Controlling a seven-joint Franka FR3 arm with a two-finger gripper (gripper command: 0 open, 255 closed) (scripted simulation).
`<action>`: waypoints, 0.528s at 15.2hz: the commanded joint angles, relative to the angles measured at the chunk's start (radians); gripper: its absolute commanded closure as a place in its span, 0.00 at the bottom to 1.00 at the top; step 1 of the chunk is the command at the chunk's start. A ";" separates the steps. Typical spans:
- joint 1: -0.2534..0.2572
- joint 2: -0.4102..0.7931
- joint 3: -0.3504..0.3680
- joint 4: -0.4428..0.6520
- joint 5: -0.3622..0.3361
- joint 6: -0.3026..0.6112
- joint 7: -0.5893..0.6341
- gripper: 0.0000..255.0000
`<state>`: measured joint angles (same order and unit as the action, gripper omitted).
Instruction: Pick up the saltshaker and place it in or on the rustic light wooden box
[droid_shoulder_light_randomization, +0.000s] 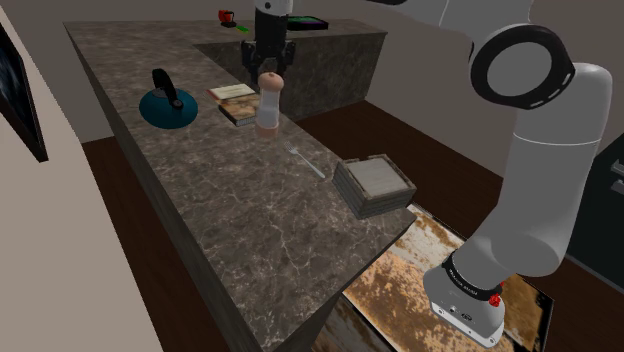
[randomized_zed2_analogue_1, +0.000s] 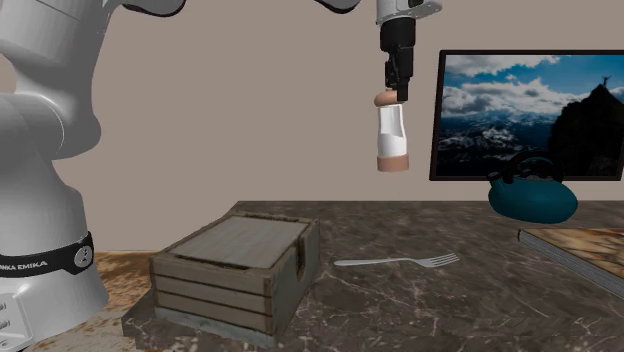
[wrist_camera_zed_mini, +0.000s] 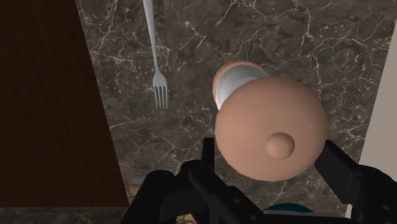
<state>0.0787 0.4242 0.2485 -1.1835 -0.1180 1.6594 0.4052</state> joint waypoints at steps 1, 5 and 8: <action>0.003 0.008 0.000 0.032 -0.002 -0.024 0.000 1.00; -0.061 -0.185 -0.003 -0.222 0.047 0.042 -0.048 1.00; -0.098 -0.311 -0.015 -0.368 0.081 0.067 -0.093 1.00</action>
<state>-0.0070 0.1576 0.2373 -1.5016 -0.0485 1.7190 0.3276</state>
